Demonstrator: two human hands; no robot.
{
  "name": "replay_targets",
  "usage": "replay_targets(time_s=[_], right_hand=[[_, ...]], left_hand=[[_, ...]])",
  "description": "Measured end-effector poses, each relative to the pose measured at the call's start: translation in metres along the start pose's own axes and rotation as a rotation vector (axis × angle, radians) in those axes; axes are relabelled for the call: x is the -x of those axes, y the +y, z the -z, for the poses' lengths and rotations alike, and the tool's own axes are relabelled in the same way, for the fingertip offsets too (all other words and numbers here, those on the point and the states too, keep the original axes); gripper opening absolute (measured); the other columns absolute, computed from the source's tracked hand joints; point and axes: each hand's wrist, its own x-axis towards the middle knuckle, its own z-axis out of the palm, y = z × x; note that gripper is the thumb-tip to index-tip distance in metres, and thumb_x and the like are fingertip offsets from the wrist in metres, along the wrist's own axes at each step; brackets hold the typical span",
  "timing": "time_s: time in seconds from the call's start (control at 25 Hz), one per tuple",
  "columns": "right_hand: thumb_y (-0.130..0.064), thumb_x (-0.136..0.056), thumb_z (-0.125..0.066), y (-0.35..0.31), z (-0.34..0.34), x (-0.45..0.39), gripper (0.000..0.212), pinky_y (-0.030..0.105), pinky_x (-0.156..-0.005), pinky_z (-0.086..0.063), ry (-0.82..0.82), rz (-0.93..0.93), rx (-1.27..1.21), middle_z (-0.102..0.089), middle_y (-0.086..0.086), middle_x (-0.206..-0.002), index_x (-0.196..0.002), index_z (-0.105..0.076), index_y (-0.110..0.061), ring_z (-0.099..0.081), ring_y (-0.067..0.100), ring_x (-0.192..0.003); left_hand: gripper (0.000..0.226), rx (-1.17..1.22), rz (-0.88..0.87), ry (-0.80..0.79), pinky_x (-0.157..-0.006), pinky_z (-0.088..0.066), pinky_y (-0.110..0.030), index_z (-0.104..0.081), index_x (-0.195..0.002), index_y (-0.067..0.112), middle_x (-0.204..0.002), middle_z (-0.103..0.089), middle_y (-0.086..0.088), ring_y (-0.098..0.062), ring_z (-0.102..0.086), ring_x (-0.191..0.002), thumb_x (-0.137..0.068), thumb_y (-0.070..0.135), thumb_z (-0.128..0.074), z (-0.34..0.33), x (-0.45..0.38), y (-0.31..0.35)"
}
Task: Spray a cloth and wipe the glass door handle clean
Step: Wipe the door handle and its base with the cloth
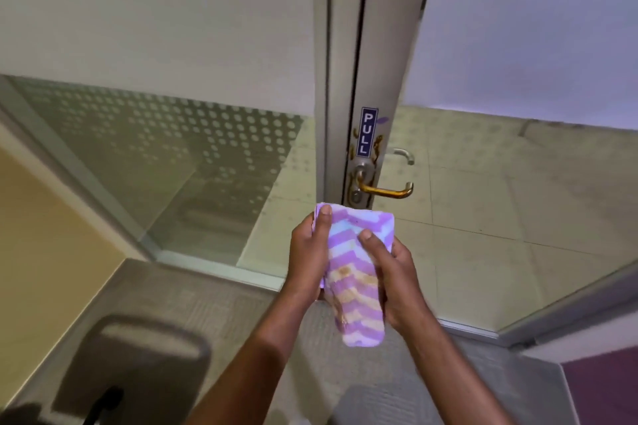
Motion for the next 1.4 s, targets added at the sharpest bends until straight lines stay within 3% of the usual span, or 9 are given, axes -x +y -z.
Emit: replay_targets(time_s=[0.24, 0.44, 0.6, 0.72, 0.84, 0.96, 1.16, 1.28, 1.4], right_hand=[[-0.044, -0.073, -0.089, -0.015, 0.023, -0.046, 0.087, 0.061, -0.097, -0.051, -0.209, -0.081, -0.277, -0.069, 0.027, -0.125, -0.141, -0.058, 0.001, -0.071, 0.042, -0.102], [-0.056, -0.068, -0.089, -0.023, 0.004, -0.066, 0.079, 0.046, -0.095, -0.058, -0.141, -0.003, -0.273, -0.073, 0.017, -0.126, -0.131, -0.072, -0.012, -0.073, 0.031, -0.107], [-0.059, -0.071, -0.087, -0.014, -0.015, -0.077, 0.082, 0.056, -0.109, -0.049, -0.078, 0.005, -0.269, -0.067, 0.021, -0.137, -0.138, -0.066, -0.015, -0.067, 0.035, -0.12], [-0.048, -0.075, -0.089, -0.019, -0.019, -0.085, 0.07, 0.053, -0.095, -0.057, 0.0, 0.075, -0.158, -0.072, 0.023, -0.119, -0.131, -0.069, -0.012, -0.072, 0.036, -0.102], [-0.027, -0.086, -0.073, -0.037, -0.018, -0.092, 0.038, 0.034, -0.079, -0.058, 0.124, 0.23, 0.1, -0.078, 0.01, -0.105, -0.122, -0.073, -0.014, -0.074, 0.023, -0.092], [-0.015, -0.087, -0.069, -0.065, -0.008, -0.103, 0.052, 0.015, -0.087, -0.05, 0.241, 0.552, 0.617, -0.068, 0.003, -0.121, -0.139, -0.066, -0.02, -0.065, 0.007, -0.109], [-0.023, -0.087, -0.075, -0.099, 0.015, -0.149, 0.074, 0.043, -0.093, -0.041, 0.444, 0.879, 1.66, -0.049, 0.012, -0.142, -0.154, -0.046, -0.037, -0.048, 0.029, -0.118], [-0.049, -0.087, -0.06, -0.106, 0.01, -0.177, 0.075, 0.051, -0.103, -0.036, 0.473, 0.985, 1.921, -0.039, 0.013, -0.151, -0.158, -0.041, -0.032, -0.045, 0.036, -0.127], [-0.045, -0.086, -0.066, -0.102, 0.01, -0.207, 0.08, 0.053, -0.107, -0.031, 0.515, 1.106, 2.026, -0.034, 0.011, -0.149, -0.159, -0.04, -0.028, -0.038, 0.035, -0.129]], left_hand=[[0.047, 0.142, 0.143, -0.244, -0.083, -0.06, -0.046, -0.07, -0.116, 0.008, -0.105, -0.077, -0.018, -0.035, -0.074, -0.098, -0.106, 0.048, -0.048, -0.049, -0.059, 0.029], [0.043, 0.179, 0.181, -0.361, -0.078, -0.06, -0.035, -0.072, -0.11, 0.013, -0.102, -0.078, -0.012, -0.025, -0.075, -0.093, -0.106, 0.048, -0.046, -0.067, -0.096, 0.046], [0.043, 0.124, 0.163, -0.396, -0.081, -0.057, -0.031, -0.073, -0.1, 0.02, -0.094, -0.077, -0.003, -0.016, -0.073, -0.09, -0.107, 0.049, -0.043, -0.063, -0.111, 0.041], [0.041, 0.054, 0.023, -0.408, -0.086, -0.054, -0.033, -0.072, -0.102, 0.014, -0.097, -0.077, -0.007, -0.014, -0.07, -0.091, -0.11, 0.04, -0.041, -0.056, -0.127, 0.04], [0.031, -0.093, -0.246, -0.302, -0.091, -0.053, -0.037, -0.068, -0.106, 0.02, -0.103, -0.073, 0.002, -0.01, -0.067, -0.096, -0.108, 0.037, -0.042, -0.049, -0.148, 0.041], [0.026, -0.255, -0.599, -0.125, -0.095, -0.052, -0.04, -0.064, -0.117, 0.02, -0.115, -0.065, 0.005, -0.012, -0.06, -0.109, -0.104, 0.034, -0.045, -0.035, -0.173, 0.061], [0.042, -0.69, -1.197, 0.103, -0.121, -0.031, -0.04, -0.056, -0.138, 0.007, -0.155, -0.046, -0.014, -0.033, -0.039, -0.144, -0.098, 0.017, -0.056, -0.03, -0.209, 0.107], [0.054, -0.82, -1.363, 0.119, -0.123, -0.027, -0.056, -0.045, -0.15, 0.002, -0.162, -0.032, -0.024, -0.041, -0.025, -0.153, -0.098, 0.013, -0.057, -0.043, -0.224, 0.122], [0.056, -0.874, -1.416, 0.091, -0.128, -0.015, -0.053, -0.034, -0.155, 0.0, -0.163, -0.027, -0.026, -0.041, -0.019, -0.154, -0.103, 0.014, -0.049, -0.055, -0.238, 0.125]])
